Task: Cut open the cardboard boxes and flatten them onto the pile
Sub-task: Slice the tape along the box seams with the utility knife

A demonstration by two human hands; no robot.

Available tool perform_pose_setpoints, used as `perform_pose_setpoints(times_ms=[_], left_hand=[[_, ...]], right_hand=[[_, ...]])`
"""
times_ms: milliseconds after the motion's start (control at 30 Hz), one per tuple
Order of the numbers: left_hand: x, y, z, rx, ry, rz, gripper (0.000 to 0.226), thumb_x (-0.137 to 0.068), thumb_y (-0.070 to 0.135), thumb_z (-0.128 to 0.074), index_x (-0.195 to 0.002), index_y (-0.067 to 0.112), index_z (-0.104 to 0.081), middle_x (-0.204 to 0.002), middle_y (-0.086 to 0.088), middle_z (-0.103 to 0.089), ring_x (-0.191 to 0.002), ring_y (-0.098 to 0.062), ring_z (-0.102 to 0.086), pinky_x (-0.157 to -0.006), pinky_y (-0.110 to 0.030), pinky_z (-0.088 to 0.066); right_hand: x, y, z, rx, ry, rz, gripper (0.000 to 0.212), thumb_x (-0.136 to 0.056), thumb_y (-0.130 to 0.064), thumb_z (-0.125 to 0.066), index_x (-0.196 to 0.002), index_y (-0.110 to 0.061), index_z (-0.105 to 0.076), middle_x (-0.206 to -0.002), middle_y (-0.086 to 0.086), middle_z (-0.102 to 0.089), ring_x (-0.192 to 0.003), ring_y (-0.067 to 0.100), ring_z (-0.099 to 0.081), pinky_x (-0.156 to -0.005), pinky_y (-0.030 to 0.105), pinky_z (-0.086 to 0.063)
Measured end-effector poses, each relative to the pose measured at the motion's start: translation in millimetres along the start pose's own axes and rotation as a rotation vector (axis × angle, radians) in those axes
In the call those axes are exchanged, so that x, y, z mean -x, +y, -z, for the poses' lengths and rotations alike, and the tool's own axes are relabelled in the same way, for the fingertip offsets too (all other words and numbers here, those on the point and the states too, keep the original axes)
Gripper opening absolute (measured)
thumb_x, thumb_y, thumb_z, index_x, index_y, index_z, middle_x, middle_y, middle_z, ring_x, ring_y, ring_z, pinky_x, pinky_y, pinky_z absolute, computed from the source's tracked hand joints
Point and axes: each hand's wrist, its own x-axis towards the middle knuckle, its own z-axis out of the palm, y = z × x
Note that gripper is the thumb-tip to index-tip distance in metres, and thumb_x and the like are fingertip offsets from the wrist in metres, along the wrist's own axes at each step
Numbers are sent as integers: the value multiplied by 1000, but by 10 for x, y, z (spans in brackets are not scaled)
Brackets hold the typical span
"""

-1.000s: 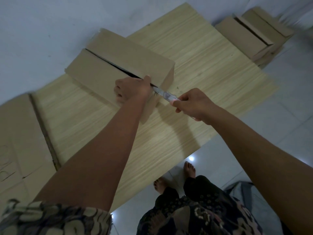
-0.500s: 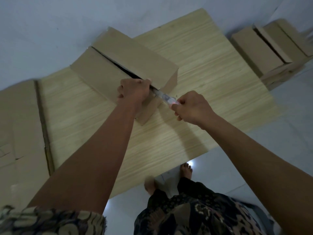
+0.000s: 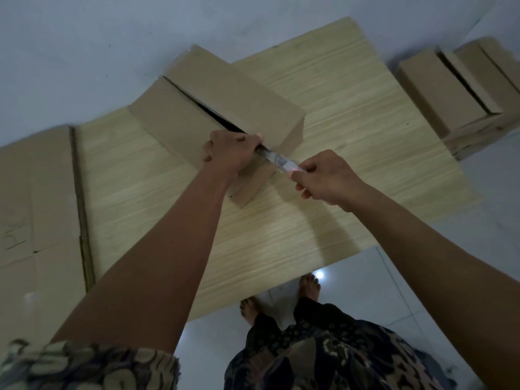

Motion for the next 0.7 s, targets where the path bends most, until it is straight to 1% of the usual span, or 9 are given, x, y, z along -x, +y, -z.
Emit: perform_pose_setpoints(times_ms=[100, 167, 300, 367, 400, 467, 533, 600, 700], left_hand=[[-9, 9, -13, -8, -20, -13, 43, -65, 73, -61, -80, 36, -73, -131, -3, -59, -128, -27, -48, -110, -47, -40], [-24, 25, -17, 23, -33, 2, 44, -62, 72, -62, -85, 36, -73, -134, -4, -59, -129, -28, -49, -111, -47, -40], [-59, 56, -26, 69, -49, 42, 74, -54, 72, -62, -110, 26, -76, -133, -5, -61, -125, -29, -54, -108, -44, -45], [-74, 42, -20, 82, -45, 45, 75, -55, 72, -64, -112, 24, -75, -131, -6, -61, -125, -27, -54, -107, -42, -46], [-75, 34, -22, 77, -46, 42, 70, -56, 72, -64, -108, 27, -75, -132, -5, -61, -126, -27, -53, -108, -42, -46], [-53, 38, -20, 57, -59, 27, 54, -53, 75, -63, -86, 34, -75, -132, -4, -61, -125, -28, -54, -108, -44, -45], [-57, 16, -40, 52, -74, 5, 59, -44, 84, -63, -73, 34, -75, -124, -5, -65, -120, -28, -57, -105, -46, -47], [-99, -35, -91, 36, -63, -60, 59, -41, 88, -65, -63, 34, -74, -116, -8, -68, -115, -32, -60, -103, -51, -49], [-110, -34, -115, 35, -54, -60, 57, -38, 90, -63, -59, 37, -73, -117, -6, -67, -116, -31, -60, -104, -56, -47]], right_hand=[[66, 55, 125, 17, -19, 2, 32, -94, -48, -66, -89, -18, -76, -75, -6, -75, -57, 2, -69, -41, 13, -40], [77, 34, 137, 40, -14, 0, 38, -92, -55, -65, -86, -19, -75, -74, -7, -74, -57, 2, -69, -43, 15, -40], [34, -112, 84, -4, -18, -56, 42, -90, -59, -65, -89, -18, -74, -77, -6, -75, -66, 6, -72, -58, 28, -53], [48, -139, 117, -17, -34, -65, 43, -89, -60, -65, -86, -18, -74, -76, -6, -75, -65, 6, -71, -56, 26, -51], [65, -122, 145, -19, -46, -60, 43, -90, -59, -65, -84, -18, -74, -75, -5, -74, -63, 6, -70, -51, 23, -48], [85, -54, 181, -20, -64, -50, 39, -92, -54, -66, -82, -18, -74, -74, -3, -74, -55, 3, -66, -42, 18, -39], [91, 3, 179, -37, -74, -55, 32, -95, -46, -67, -82, -17, -74, -68, -6, -72, -48, -1, -62, -37, 14, -35], [91, 28, 170, -59, -86, -66, 29, -95, -42, -66, -84, -16, -74, -60, -10, -69, -44, -3, -60, -37, 13, -35], [107, 43, 159, -65, -109, -75, 30, -96, -44, -65, -85, -17, -74, -60, -11, -68, -43, -4, -58, -40, 15, -36]])
